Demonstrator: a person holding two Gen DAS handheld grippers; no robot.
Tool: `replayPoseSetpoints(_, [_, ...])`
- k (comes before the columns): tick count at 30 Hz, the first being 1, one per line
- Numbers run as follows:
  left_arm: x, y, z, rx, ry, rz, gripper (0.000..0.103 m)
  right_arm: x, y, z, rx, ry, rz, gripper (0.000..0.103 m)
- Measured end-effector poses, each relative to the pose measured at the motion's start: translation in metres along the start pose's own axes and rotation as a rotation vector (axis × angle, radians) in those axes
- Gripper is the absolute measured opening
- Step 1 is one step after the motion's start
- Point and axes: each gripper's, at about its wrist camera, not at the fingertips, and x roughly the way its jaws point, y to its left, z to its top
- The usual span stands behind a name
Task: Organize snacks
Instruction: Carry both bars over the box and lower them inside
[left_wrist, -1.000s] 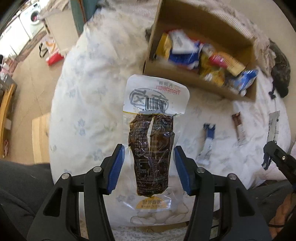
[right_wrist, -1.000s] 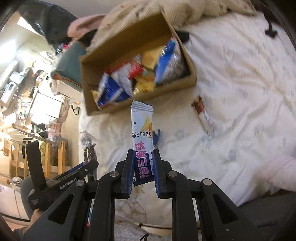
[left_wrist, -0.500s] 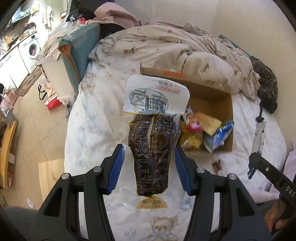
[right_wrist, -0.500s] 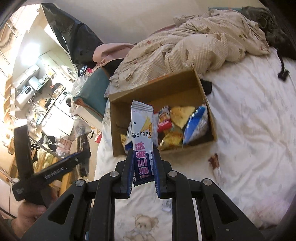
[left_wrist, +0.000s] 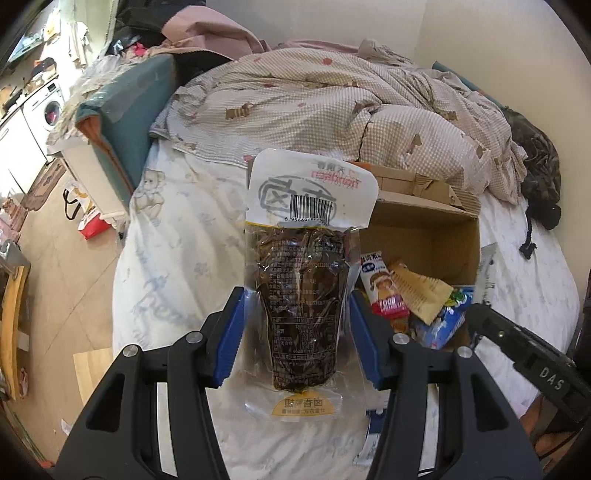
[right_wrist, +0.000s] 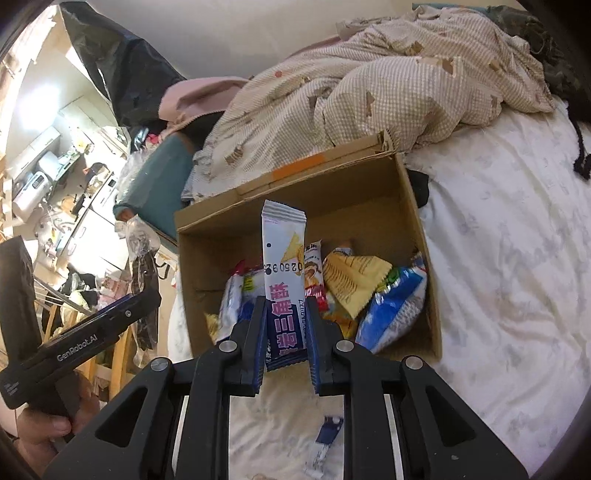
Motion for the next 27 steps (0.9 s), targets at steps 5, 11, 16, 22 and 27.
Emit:
replayPoseSetpoints(5, [0.028, -0.011, 0.004, 0.000, 0.043, -0.031, 0.051, 0.027, -0.008, 0.013, -0.009, 0.032, -0.036, 0.020])
replayPoseSetpoints(11, [0.054, -0.023, -0.004, 0.061, 0.022, -0.010, 0.051, 0.044, -0.027, 0.013, 0.045, 0.068, -0.059, 0.020])
replayPoseSetpoints(16, [0.066, -0.023, -0.003, 0.031, 0.044, -0.046, 0.052, 0.048, -0.034, 0.011, 0.060, 0.087, -0.058, 0.020])
replayPoseSetpoints(22, [0.064, -0.021, -0.001, 0.027, 0.009, -0.056, 0.053, 0.052, -0.034, 0.013, 0.080, 0.095, -0.050, 0.020])
replayPoseSetpoints(27, [0.063, -0.020, 0.001, 0.012, 0.000, -0.068, 0.055, 0.051, -0.031, 0.015, 0.083, 0.081, -0.026, 0.020])
